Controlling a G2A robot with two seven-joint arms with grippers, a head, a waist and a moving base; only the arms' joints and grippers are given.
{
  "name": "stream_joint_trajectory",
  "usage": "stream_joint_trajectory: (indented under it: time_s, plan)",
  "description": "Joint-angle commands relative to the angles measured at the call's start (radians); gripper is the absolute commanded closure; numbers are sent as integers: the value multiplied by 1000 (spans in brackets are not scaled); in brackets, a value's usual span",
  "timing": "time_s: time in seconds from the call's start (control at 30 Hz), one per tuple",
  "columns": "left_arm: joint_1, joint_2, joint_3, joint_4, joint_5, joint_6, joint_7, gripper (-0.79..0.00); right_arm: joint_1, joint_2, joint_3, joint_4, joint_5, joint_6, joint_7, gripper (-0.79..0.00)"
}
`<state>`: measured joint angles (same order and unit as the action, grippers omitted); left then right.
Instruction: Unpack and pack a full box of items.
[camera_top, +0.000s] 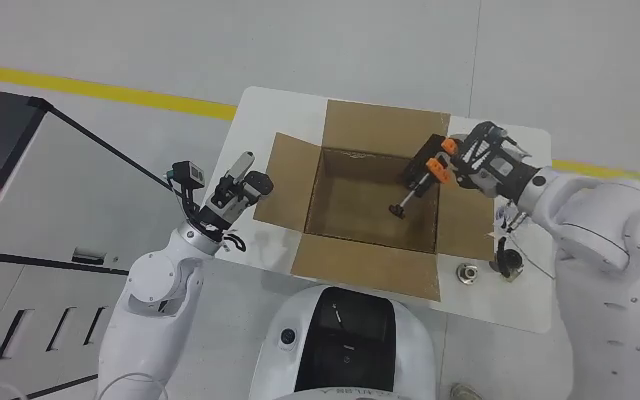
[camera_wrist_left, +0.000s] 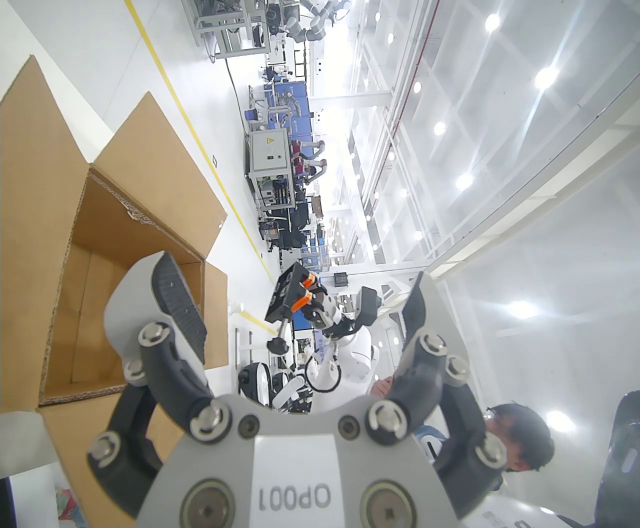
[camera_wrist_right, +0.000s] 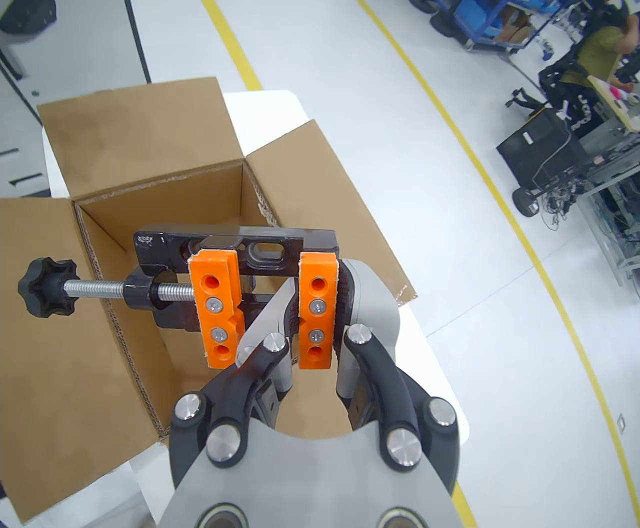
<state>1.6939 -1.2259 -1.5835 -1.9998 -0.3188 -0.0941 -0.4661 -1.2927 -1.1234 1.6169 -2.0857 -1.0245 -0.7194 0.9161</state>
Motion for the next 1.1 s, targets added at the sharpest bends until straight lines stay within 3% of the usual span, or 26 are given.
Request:
stream_joint_trajectory:
  time_s: [0.0, 0.3, 0.5, 0.9, 1.07]
  plan:
    - [0, 0, 0, 0, 0, 0, 0, -785, -73, 7, 106, -53, 79, 31, 4, 0]
    - [0, 0, 0, 0, 0, 0, 0, -785, -418, 15, 461, -133, 254, 74, 34, 0]
    - [0, 0, 0, 0, 0, 0, 0, -785, -691, -4, 565, -122, 349, 100, 4, 0]
    - [0, 0, 0, 0, 0, 0, 0, -785, -720, -6, 561, -121, 344, 108, -11, 0]
    - [0, 0, 0, 0, 0, 0, 0, -785, -833, -10, 608, -40, 341, 56, -24, 0]
